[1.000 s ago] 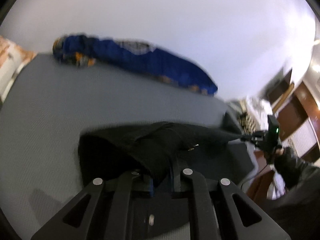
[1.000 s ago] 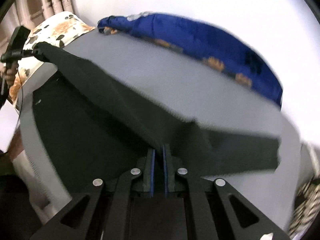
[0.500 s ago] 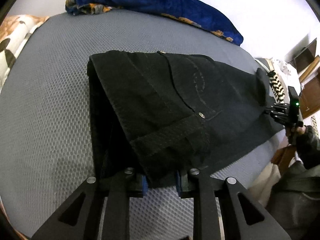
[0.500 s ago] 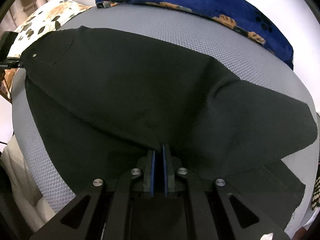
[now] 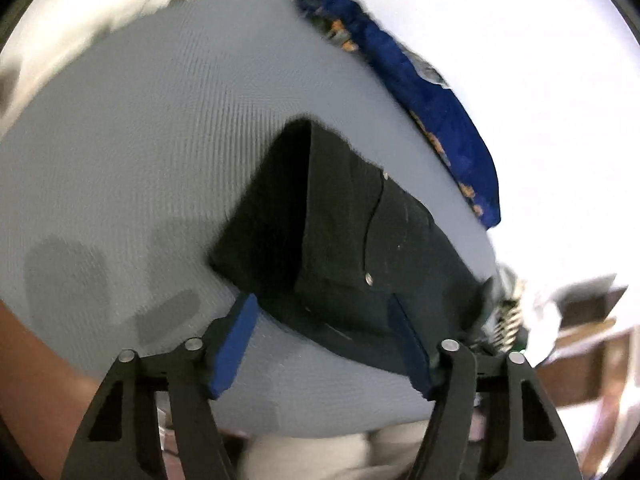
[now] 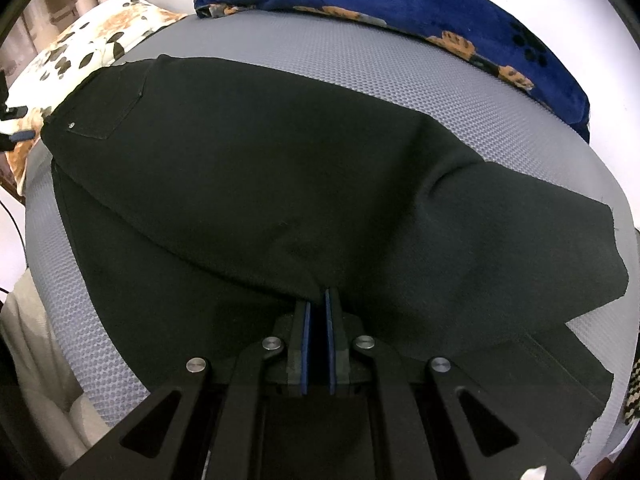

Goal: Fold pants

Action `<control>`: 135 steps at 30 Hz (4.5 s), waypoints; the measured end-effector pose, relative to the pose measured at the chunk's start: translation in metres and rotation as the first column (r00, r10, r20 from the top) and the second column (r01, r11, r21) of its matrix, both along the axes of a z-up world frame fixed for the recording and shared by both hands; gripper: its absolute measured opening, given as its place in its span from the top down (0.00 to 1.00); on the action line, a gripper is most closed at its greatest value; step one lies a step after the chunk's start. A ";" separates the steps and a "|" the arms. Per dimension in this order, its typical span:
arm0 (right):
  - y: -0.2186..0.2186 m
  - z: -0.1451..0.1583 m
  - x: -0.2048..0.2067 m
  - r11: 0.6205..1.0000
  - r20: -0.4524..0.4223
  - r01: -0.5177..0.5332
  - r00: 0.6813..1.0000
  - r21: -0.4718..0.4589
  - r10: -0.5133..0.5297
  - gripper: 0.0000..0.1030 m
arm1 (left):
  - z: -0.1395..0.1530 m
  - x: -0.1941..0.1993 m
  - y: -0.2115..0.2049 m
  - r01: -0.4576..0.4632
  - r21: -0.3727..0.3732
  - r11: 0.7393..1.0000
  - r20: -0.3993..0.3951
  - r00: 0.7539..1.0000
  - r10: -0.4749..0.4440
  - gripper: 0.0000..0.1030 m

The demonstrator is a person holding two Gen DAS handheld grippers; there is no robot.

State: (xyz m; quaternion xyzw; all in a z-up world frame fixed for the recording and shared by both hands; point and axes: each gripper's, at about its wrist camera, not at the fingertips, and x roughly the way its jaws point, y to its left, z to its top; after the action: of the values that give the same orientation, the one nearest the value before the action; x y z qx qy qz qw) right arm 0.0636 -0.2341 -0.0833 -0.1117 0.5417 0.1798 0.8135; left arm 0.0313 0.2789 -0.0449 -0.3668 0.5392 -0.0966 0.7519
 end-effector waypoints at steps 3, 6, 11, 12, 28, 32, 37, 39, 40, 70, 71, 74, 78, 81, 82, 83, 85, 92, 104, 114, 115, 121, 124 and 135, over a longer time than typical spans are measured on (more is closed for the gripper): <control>0.000 0.000 0.000 1.000 0.001 -0.003 1.000 -0.001 0.003 0.95 | -0.018 0.002 -0.010 -0.059 -0.074 0.996 -0.069 0.996 0.054 0.43; 0.001 0.000 -0.001 1.000 0.004 -0.006 1.000 -0.009 0.006 0.95 | -0.023 0.011 -0.018 -0.100 -0.096 0.990 -0.076 0.993 0.093 0.44; 0.000 0.001 -0.002 1.000 0.007 0.009 1.000 0.001 -0.009 0.95 | -0.032 0.019 -0.020 -0.122 -0.093 0.988 -0.090 0.989 0.114 0.73; 0.000 0.002 -0.002 1.000 0.007 0.014 1.000 0.004 -0.014 0.95 | -0.031 0.021 -0.020 -0.120 -0.071 0.990 -0.082 0.990 0.114 0.81; 0.031 0.017 -0.063 0.999 -0.055 -0.025 0.998 0.032 0.027 0.96 | -0.033 0.056 -0.021 0.208 0.252 0.945 -0.081 0.978 -0.193 0.84; 0.032 0.016 -0.070 0.999 -0.070 -0.021 0.997 0.035 0.024 0.95 | -0.029 0.051 -0.011 0.175 0.209 0.962 -0.040 0.985 -0.170 0.84; 0.028 0.006 -0.069 0.998 -0.109 0.004 0.994 0.068 0.004 0.95 | -0.031 0.044 -0.019 0.234 0.322 0.917 -0.045 0.972 -0.233 0.80; 0.027 0.001 -0.068 0.997 -0.101 0.018 0.995 0.076 -0.011 0.95 | -0.030 0.046 -0.023 0.226 0.358 0.906 -0.036 0.973 -0.229 0.77; 0.027 0.001 -0.066 0.997 -0.101 0.022 0.995 0.076 -0.014 0.95 | -0.027 0.043 -0.026 0.222 0.384 0.896 -0.032 0.973 -0.227 0.77; -0.204 -0.012 -0.063 0.459 -0.377 0.715 0.681 0.527 -0.628 0.72 | 0.000 -0.003 -0.390 0.728 0.515 0.452 0.174 0.427 -0.887 0.56; -0.209 -0.015 -0.060 0.433 -0.386 0.723 0.668 0.538 -0.636 0.72 | -0.003 -0.007 -0.398 0.736 0.517 0.437 0.168 0.413 -0.895 0.56; -0.224 -0.027 -0.053 0.347 -0.434 0.748 0.628 0.566 -0.646 0.72 | -0.009 -0.016 -0.415 0.755 0.523 0.396 0.147 0.377 -0.914 0.56; -0.225 -0.031 -0.046 0.303 -0.455 0.745 0.622 0.594 -0.637 0.72 | -0.013 -0.029 -0.433 0.760 0.551 0.344 0.134 0.326 -0.936 0.56; -0.215 -0.028 -0.040 0.309 -0.444 0.736 0.631 0.602 -0.636 0.72 | -0.015 -0.038 -0.442 0.763 0.566 0.312 0.126 0.294 -0.947 0.56; -0.217 -0.029 -0.041 0.316 -0.440 0.734 0.634 0.601 -0.636 0.72 | -0.017 -0.040 -0.447 0.759 0.579 0.297 0.117 0.284 -0.952 0.56; -0.218 -0.028 -0.040 0.324 -0.436 0.732 0.638 0.599 -0.635 0.72 | -0.019 -0.042 -0.449 0.756 0.589 0.286 0.108 0.276 -0.955 0.56; -0.222 -0.029 -0.042 0.315 -0.440 0.731 0.638 0.606 -0.632 0.72 | -0.023 -0.044 -0.453 0.735 0.625 0.263 0.090 0.267 -0.960 0.57; -0.227 -0.032 -0.049 0.300 -0.445 0.727 0.637 0.617 -0.629 0.72 | -0.028 -0.040 -0.455 0.742 0.631 0.227 0.062 0.243 -0.968 0.61; -0.224 -0.036 -0.049 0.296 -0.452 0.730 0.635 0.616 -0.626 0.72 | -0.022 -0.050 -0.460 0.603 0.781 0.162 0.053 0.194 -0.979 0.59; -0.224 -0.037 -0.049 0.295 -0.450 0.727 0.637 0.620 -0.625 0.72 | -0.030 -0.056 -0.459 0.626 0.769 0.130 0.029 0.169 -0.985 0.59; -0.224 -0.037 -0.049 0.293 -0.451 0.727 0.637 0.621 -0.625 0.72 | -0.030 -0.056 -0.461 0.624 0.769 0.140 0.036 0.177 -0.984 0.59; -0.228 -0.041 -0.047 0.253 -0.463 0.723 0.630 0.643 -0.624 0.72 | -0.034 -0.051 -0.475 0.630 0.764 0.140 0.036 0.174 -0.984 0.83; -0.229 -0.040 -0.044 0.237 -0.460 0.720 0.624 0.653 -0.631 0.91 | -0.033 -0.057 -0.475 0.626 0.769 0.131 0.039 0.158 -0.987 0.93; -0.212 0.022 -0.012 0.323 -0.400 0.722 0.635 0.613 -0.661 0.93 | -0.026 -0.054 -0.452 0.661 0.704 0.260 0.147 0.223 -0.964 0.95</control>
State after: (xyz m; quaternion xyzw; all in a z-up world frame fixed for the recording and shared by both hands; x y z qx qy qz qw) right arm 0.0520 -0.4462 -0.0614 0.4696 0.4471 0.0192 0.7610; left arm -0.0224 -0.1732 -0.0705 0.2489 0.4050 -0.4528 0.7543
